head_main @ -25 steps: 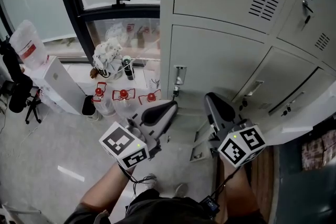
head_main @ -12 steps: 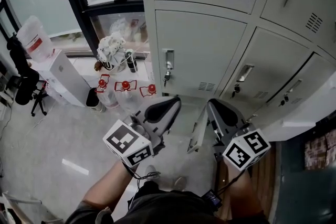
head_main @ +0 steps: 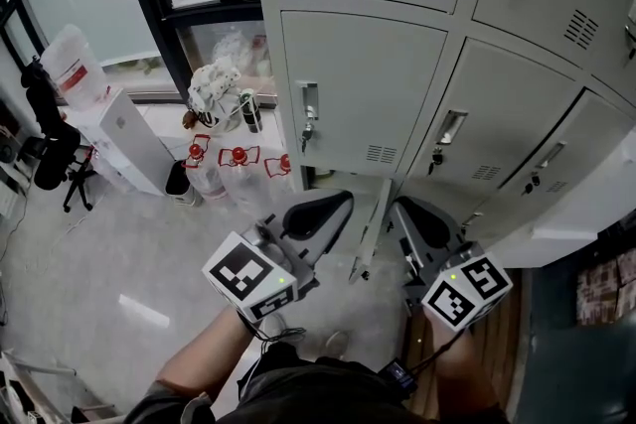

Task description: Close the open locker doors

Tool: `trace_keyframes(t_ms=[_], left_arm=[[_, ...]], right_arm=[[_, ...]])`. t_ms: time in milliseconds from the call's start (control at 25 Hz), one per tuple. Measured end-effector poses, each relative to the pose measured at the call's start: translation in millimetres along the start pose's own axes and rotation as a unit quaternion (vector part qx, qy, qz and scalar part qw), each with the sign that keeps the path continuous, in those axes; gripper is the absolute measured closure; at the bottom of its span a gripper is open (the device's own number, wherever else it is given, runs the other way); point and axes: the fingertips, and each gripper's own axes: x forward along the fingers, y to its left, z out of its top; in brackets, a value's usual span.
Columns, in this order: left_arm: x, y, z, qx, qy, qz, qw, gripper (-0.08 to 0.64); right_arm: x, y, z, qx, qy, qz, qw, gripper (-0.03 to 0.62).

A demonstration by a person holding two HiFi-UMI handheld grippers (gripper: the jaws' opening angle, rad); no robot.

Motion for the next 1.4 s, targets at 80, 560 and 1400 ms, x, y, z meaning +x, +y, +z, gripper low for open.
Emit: trace_keyframes(t_ms=[80, 560, 1400], left_arm=[[-1, -4, -1, 0.001, 0.004, 0.0, 1.0, 0.551], [-21, -8, -15, 0.003, 0.025, -0.025, 0.9994, 0.551], [-99, -14, -84, -0.031, 0.06, -0.041, 0.9969, 0.551]], right_arm=[[-6, 1, -1, 0.001, 0.0, -0.001, 1.0, 0.575], [-31, -1, -28, 0.019, -0.006, -0.054, 0.998, 0.575], [-59, 50, -94, 0.041, 0.007, -0.108, 0.993, 0.575]])
